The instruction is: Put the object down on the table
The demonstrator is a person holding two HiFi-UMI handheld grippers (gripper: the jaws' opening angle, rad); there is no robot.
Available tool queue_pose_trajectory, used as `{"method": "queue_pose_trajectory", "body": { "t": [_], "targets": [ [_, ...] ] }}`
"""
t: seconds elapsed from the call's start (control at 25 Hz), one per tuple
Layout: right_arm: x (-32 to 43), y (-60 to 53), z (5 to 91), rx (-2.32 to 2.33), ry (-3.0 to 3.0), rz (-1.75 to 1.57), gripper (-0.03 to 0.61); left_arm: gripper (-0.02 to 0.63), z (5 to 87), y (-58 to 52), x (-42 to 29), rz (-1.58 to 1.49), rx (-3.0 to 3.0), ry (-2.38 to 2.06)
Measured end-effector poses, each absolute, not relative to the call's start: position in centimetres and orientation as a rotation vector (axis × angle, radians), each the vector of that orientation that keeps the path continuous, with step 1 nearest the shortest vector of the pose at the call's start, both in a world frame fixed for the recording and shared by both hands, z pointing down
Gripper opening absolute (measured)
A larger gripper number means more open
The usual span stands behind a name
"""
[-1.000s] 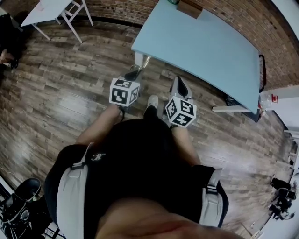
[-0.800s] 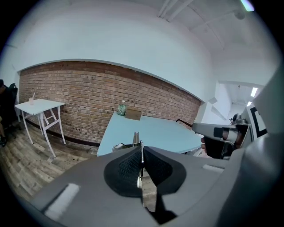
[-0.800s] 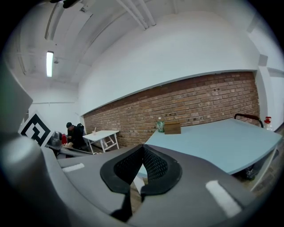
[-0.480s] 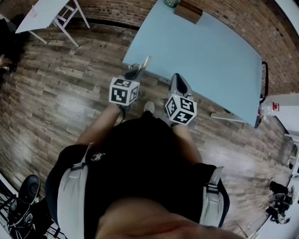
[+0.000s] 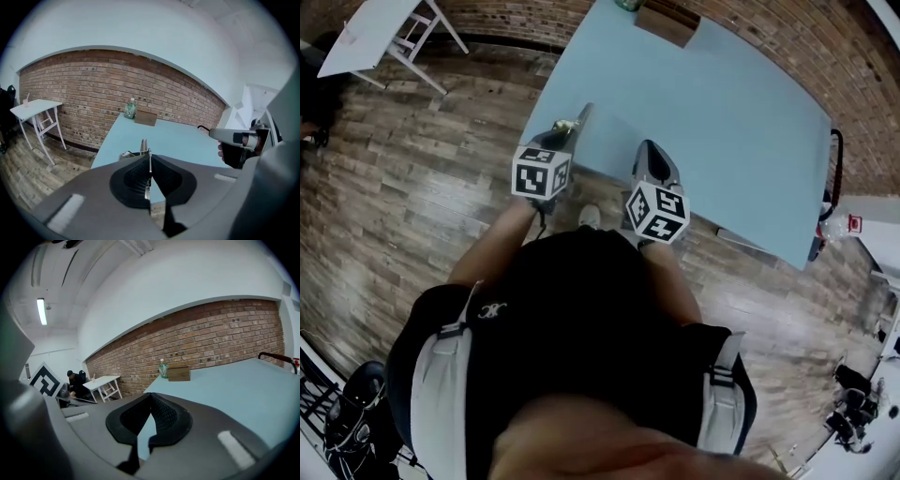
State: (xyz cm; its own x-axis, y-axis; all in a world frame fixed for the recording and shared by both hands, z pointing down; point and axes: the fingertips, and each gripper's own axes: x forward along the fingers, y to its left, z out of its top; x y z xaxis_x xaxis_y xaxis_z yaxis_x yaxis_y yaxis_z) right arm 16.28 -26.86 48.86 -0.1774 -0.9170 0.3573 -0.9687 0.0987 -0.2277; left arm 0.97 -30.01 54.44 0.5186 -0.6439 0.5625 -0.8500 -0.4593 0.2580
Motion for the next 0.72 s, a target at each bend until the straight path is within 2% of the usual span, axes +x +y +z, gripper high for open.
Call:
{"method": "queue_pose_trajectory", "body": {
  "t": [0.44,0.72],
  "targets": [
    [16.2,-30.6,51.3,1.807,-2.229,0.717,0.015,0.006,58.7,-34.0,0.9,0.509,2.055,-1.177],
    [14.9,-31.7,52.8,1.822,-2.171,0.759,0.015,0.006,61.5,-36.6,-0.2,0.619,2.074,-1.128]
  ]
}}
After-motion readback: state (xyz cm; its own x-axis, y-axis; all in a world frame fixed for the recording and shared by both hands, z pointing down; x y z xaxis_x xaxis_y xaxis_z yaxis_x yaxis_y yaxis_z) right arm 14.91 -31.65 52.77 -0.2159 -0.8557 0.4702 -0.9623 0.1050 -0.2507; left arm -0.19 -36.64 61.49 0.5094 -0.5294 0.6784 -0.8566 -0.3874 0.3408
